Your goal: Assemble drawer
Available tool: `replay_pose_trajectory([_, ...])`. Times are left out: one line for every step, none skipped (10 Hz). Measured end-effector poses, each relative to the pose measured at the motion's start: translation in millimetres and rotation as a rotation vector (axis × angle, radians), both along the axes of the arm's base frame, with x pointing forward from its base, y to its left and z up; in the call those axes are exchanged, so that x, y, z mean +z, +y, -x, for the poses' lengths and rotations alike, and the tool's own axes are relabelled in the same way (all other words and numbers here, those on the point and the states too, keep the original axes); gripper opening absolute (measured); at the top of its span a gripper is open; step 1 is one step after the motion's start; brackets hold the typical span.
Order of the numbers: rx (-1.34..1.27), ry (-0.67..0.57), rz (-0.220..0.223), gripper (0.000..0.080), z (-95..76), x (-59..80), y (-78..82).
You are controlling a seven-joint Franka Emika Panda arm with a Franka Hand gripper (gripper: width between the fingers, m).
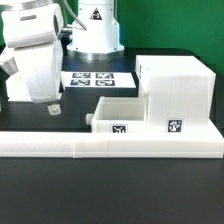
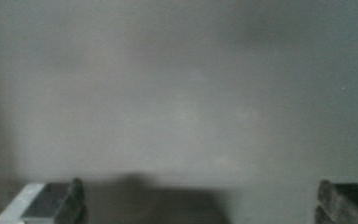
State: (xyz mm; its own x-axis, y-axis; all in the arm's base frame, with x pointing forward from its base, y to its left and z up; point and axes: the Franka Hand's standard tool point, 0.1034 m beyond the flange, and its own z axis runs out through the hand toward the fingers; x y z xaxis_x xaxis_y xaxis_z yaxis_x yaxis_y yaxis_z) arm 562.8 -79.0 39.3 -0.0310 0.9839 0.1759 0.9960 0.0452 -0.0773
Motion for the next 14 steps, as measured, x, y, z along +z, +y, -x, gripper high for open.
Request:
replay_pose_trajectory([0.011,0.004,-0.004,0.0649,-6.3,0.7,6.3])
replay_pose_trajectory([0.015,0.004,-0.006,0.0649,-12.0,0.7,13.3])
replay_pose_trajectory([0.005,0.008,-0.011,0.0649,-18.5,-1.5,23.1])
replay_pose_trajectory([-0.007,0.009,-0.021,0.0649,-24.6,-1.4,34.3])
replay_pose_trajectory([-0.03,0.015,-0.024,0.0649,-25.3,-1.5,41.4])
replay_pose_trajectory([-0.032,0.016,-0.024,0.0649,-24.6,-2.1,39.4])
replay_pose_trajectory([-0.033,0.017,-0.023,0.0649,-24.3,-2.4,38.2])
replay_pose_trajectory([-0.032,0.017,-0.021,0.0649,-24.2,-2.5,38.1])
replay_pose_trajectory([-0.037,0.019,-0.02,0.0649,-24.0,-2.9,39.8])
replay_pose_trajectory([-0.042,0.023,-0.023,0.0649,-24.1,-4.3,51.7])
replay_pose_trajectory([-0.052,0.02,-0.024,0.0649,-25.8,-5.2,62.3])
replay_pose_trajectory([-0.073,0.019,-0.022,0.0649,-28.0,-6.1,77.2])
replay_pose_trajectory([-0.073,0.022,-0.023,0.0649,-28.8,-7.9,89.6])
replay_pose_trajectory([-0.083,0.023,-0.022,0.0649,-28.5,-7.5,91.2])
